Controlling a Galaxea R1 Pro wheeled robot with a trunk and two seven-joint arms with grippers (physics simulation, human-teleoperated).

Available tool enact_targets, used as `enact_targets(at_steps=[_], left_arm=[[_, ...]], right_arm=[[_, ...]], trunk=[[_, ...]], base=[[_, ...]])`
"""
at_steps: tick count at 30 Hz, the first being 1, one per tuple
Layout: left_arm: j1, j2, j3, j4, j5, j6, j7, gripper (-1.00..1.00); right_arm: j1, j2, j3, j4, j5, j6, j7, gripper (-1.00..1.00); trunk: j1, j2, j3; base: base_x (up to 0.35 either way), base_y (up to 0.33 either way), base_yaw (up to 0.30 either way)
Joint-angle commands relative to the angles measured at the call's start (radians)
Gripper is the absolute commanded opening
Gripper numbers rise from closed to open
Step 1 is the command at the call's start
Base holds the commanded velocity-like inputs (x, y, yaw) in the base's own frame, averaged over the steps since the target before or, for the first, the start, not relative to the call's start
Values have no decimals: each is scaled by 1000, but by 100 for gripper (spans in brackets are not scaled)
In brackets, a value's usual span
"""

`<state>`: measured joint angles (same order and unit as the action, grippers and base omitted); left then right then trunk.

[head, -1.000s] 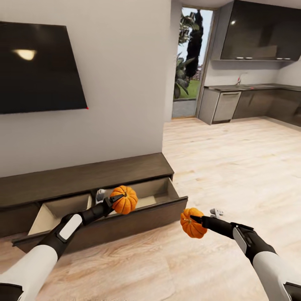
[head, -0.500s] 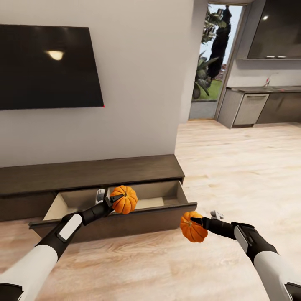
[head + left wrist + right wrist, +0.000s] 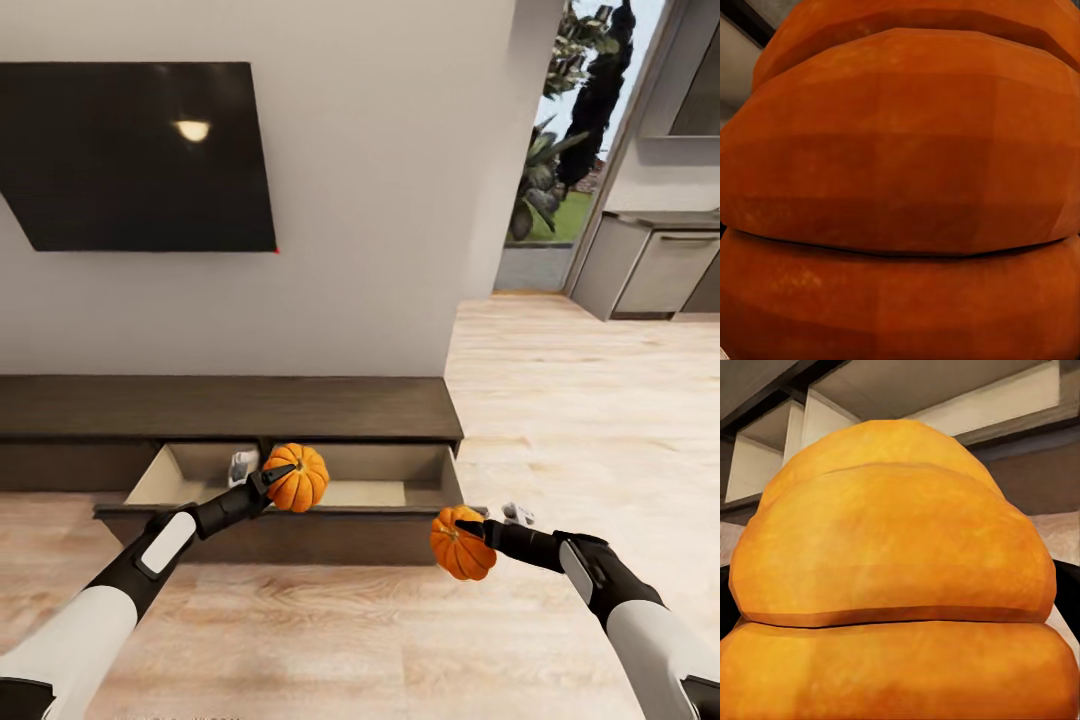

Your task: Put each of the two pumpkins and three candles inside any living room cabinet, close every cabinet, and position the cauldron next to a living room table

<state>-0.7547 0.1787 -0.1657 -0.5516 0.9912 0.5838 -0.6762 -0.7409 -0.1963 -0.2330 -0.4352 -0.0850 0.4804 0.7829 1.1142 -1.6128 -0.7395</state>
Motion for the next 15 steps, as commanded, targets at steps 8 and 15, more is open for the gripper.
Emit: enact_targets(at_steps=[8, 15], left_arm=[[0, -2, 0, 1, 0, 1, 0, -100], [0, -4, 0, 0, 1, 1, -2, -100]], right_arm=[[0, 6, -93, -207, -2, 260, -3, -100], [-8, 23, -127, -334, -5, 298, -5, -100]], trunk=[[0, 0, -4], [0, 0, -8]], base=[[118, -216, 282], [134, -171, 278]])
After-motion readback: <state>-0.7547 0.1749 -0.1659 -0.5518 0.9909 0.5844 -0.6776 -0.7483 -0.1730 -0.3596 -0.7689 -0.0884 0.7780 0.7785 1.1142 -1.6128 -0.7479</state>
